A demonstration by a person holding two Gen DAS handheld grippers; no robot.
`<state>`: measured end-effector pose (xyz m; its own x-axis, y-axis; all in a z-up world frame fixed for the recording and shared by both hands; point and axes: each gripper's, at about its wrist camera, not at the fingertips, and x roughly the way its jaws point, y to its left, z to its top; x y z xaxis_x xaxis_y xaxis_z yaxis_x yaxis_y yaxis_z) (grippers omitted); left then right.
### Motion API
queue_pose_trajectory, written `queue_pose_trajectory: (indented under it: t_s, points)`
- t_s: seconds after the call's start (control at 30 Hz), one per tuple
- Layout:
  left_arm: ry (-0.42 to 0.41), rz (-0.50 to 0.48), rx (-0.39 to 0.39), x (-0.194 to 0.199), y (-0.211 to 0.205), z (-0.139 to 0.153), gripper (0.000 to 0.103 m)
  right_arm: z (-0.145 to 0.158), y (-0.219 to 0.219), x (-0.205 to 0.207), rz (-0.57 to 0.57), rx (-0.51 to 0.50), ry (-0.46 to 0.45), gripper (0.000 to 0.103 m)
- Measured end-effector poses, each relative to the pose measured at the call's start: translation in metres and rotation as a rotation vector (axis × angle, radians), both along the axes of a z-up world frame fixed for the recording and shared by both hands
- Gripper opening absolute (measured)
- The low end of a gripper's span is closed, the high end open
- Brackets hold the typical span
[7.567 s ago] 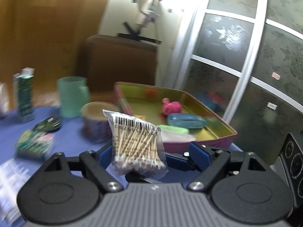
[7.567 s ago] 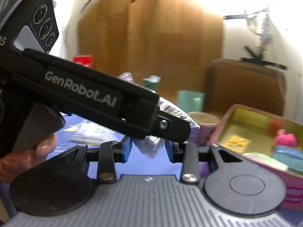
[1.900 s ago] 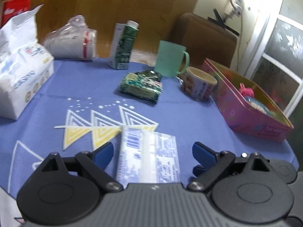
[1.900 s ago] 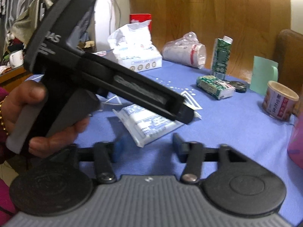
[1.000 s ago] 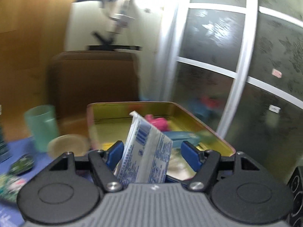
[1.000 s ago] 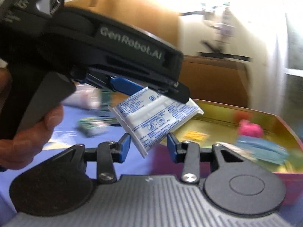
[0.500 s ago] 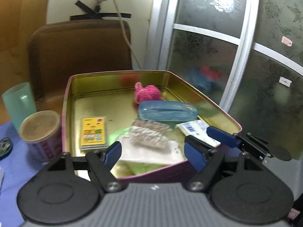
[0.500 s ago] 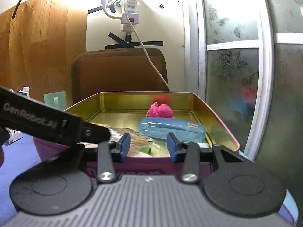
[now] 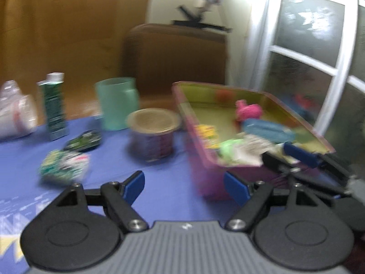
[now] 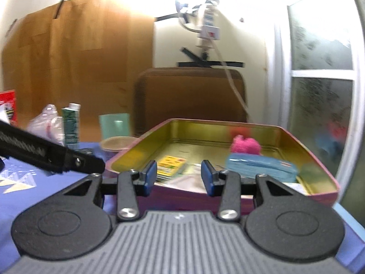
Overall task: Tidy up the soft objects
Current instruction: 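Move the left gripper back over the table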
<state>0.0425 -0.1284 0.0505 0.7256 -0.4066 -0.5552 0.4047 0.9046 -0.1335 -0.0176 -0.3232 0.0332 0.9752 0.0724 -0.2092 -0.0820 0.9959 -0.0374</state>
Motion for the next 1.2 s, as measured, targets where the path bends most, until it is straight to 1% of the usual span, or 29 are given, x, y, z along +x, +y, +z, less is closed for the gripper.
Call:
queue_pose_trajectory:
  t_s: [0.13,0.2,0.33,0.5,0.63,0.7,0.8,0.87,1.0,1.1,1.2]
  points:
    - [0.029,0.087,0.022,0.002,0.033,-0.012,0.080,0.000,0.029,0.000,0.078,-0.019,0.017,0.046]
    - [0.035,0.134,0.032,0.003,0.050,-0.018,0.083,-0.002,0.043,0.002,0.119,-0.021,0.040,0.046]
    - [0.040,0.222,0.058,0.006,0.081,-0.029,0.084,-0.007,0.070,0.005,0.194,-0.039,0.084,0.046]
    - [0.034,0.315,0.091,0.006,0.113,-0.041,0.085,-0.014,0.096,0.008,0.255,-0.066,0.126,0.047]
    - [0.030,0.372,0.116,0.009,0.132,-0.048,0.088,-0.019,0.109,0.013,0.287,-0.075,0.162,0.051]
    - [0.030,0.396,0.128,0.010,0.139,-0.051,0.089,-0.022,0.114,0.014,0.296,-0.085,0.172,0.051]
    - [0.060,0.406,0.114,0.012,0.147,-0.058,0.090,-0.026,0.120,0.017,0.305,-0.093,0.189,0.051]
    - [0.047,0.400,0.099,0.009,0.149,-0.057,0.093,-0.030,0.124,0.019,0.311,-0.095,0.209,0.051]
    - [0.046,0.384,0.096,0.008,0.146,-0.057,0.093,-0.037,0.130,0.026,0.334,-0.101,0.278,0.052]
    - [0.045,0.378,0.093,0.009,0.145,-0.057,0.093,-0.039,0.127,0.030,0.345,-0.074,0.311,0.053]
    - [0.049,0.374,0.080,0.009,0.147,-0.057,0.094,-0.041,0.126,0.031,0.355,-0.052,0.317,0.055]
